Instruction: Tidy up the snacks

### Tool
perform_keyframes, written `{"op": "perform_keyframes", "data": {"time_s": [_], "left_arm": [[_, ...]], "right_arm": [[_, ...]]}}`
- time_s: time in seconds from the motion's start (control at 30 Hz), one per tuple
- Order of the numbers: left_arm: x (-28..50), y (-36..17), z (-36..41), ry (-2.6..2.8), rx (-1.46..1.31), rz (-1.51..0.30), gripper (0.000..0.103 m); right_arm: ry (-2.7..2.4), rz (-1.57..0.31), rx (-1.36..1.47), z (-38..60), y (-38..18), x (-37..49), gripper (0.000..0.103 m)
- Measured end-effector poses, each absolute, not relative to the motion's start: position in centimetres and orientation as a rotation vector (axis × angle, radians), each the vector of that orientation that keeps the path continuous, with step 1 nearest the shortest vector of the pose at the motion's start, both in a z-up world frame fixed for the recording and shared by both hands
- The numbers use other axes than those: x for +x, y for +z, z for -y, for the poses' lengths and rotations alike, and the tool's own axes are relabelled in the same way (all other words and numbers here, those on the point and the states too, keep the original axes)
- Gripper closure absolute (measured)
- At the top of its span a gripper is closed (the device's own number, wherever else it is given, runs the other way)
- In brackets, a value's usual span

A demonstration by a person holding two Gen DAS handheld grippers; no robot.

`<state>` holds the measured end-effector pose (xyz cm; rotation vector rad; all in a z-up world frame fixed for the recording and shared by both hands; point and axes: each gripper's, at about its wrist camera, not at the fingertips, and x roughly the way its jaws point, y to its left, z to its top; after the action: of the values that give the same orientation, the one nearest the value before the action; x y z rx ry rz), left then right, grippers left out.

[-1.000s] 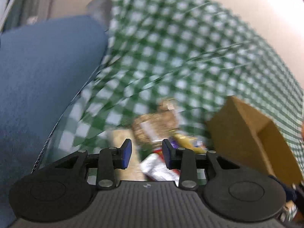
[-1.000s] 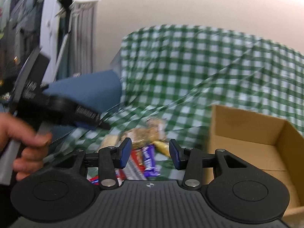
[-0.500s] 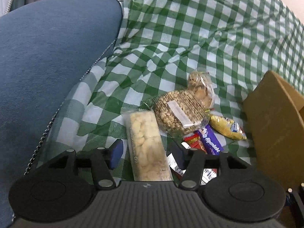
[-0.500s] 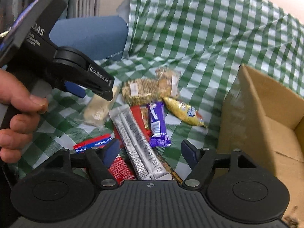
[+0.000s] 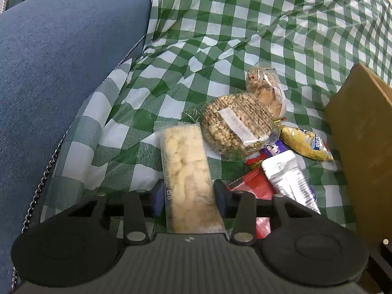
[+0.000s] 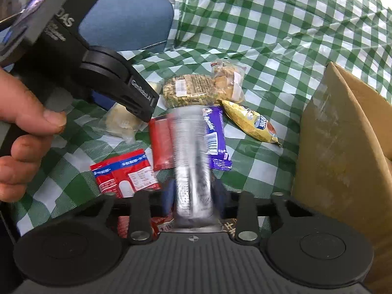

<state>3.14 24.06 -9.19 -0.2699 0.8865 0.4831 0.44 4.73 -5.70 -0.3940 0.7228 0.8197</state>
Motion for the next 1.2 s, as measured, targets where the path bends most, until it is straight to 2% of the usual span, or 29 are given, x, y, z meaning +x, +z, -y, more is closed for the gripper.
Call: {"op": "perform_keyframes", "data": {"time_s": [0.13, 0.57, 0.6, 0.63, 0.67, 0.9, 0.97, 1.03, 1.17, 1.2], "left_arm": [[2.8, -9.1, -24.5, 0.488, -0.284, -0.866, 0.062], [-0.9, -5.5, -23.4, 0.388, -0.37, -0.663, 0.064], [-1.1, -5.3, -23.2, 0.38, -0.372, -0.651, 0.066], [-1.3, -5.1, -23.0, 0.372, -0.375, -0.641, 0.082], [-1.5, -4.9, -22.8, 0.363, -0.38, -0.636, 0.087], [-2.3, -5.7, -22.2, 0.356, -0.419, -0.668, 0.087], [-2.2, -5.9, -22.8, 0.374, -0.445, -0.675, 0.085], [-2.1, -6.4, -23.5, 0.394, -0.477, -0.697, 0.074], [-1.0, -7.6, -23.2, 0.401, -0.446, -0.773, 0.062], [-0.7, -7.8, -22.8, 0.411, -0.409, -0.79, 0.053]], "right_arm": [[0.833, -0.685, -0.38, -4.3, -4.9, -0.1, 0.074], [0.785, -0.635, -0.278, -1.6, -1.9, -1.4, 0.075], [0.781, -0.624, -0.27, -1.3, -1.7, -1.6, 0.075], [0.778, -0.613, -0.264, -1.1, -1.4, -1.7, 0.075], [0.775, -0.603, -0.262, -0.9, -1.2, -1.9, 0.075], [0.762, -0.596, -0.261, 0.0, -0.7, -2.8, 0.075], [0.758, -0.601, -0.269, 0.2, -0.9, -3.1, 0.075], [0.757, -0.616, -0.279, 0.2, -1.2, -3.4, 0.075], [0.759, -0.652, -0.304, 0.2, -2.2, -3.8, 0.075], [0.759, -0.661, -0.305, 0.1, -2.4, -3.8, 0.075]]}}
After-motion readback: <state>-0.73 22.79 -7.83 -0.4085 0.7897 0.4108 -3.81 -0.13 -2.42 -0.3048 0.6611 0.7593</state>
